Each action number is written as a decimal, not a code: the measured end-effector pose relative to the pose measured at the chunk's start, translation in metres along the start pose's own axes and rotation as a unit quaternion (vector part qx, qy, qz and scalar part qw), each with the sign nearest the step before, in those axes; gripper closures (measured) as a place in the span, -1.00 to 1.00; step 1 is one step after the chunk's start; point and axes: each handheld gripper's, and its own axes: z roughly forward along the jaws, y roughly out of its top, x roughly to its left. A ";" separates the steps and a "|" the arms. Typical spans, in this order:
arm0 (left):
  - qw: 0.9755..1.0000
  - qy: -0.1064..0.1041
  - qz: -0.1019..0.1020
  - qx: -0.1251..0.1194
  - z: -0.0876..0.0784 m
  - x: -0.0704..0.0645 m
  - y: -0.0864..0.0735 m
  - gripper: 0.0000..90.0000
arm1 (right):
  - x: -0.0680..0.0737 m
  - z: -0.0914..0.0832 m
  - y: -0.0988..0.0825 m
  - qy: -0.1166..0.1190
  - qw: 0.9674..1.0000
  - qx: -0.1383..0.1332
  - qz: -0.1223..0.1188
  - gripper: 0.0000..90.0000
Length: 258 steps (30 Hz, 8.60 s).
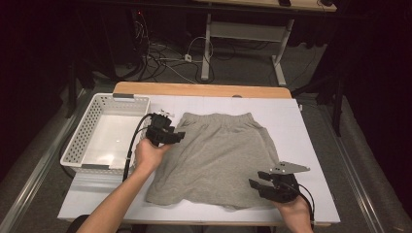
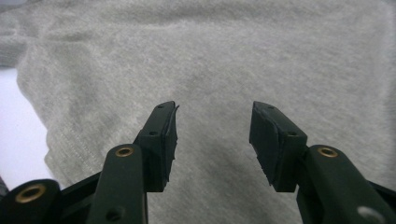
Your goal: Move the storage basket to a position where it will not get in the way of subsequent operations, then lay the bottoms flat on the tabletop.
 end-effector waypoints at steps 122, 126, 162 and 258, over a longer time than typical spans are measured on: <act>0.998 -0.045 0.020 -0.030 -0.012 -0.020 0.013 -0.14 | 0.014 0.001 0.001 0.017 0.999 -0.033 -0.016 -0.01; 0.999 -0.039 0.015 -0.025 -0.008 -0.016 0.021 -0.15 | 0.015 0.000 0.001 0.014 0.999 -0.036 -0.019 -0.02; 0.996 0.004 -0.080 0.047 0.054 0.037 0.057 -0.40 | 0.017 0.004 0.001 0.021 0.999 -0.028 -0.038 -0.03; 0.995 -0.077 -0.021 0.056 0.020 0.012 0.060 0.74 | 0.103 0.069 0.047 0.099 0.991 0.023 -0.086 0.11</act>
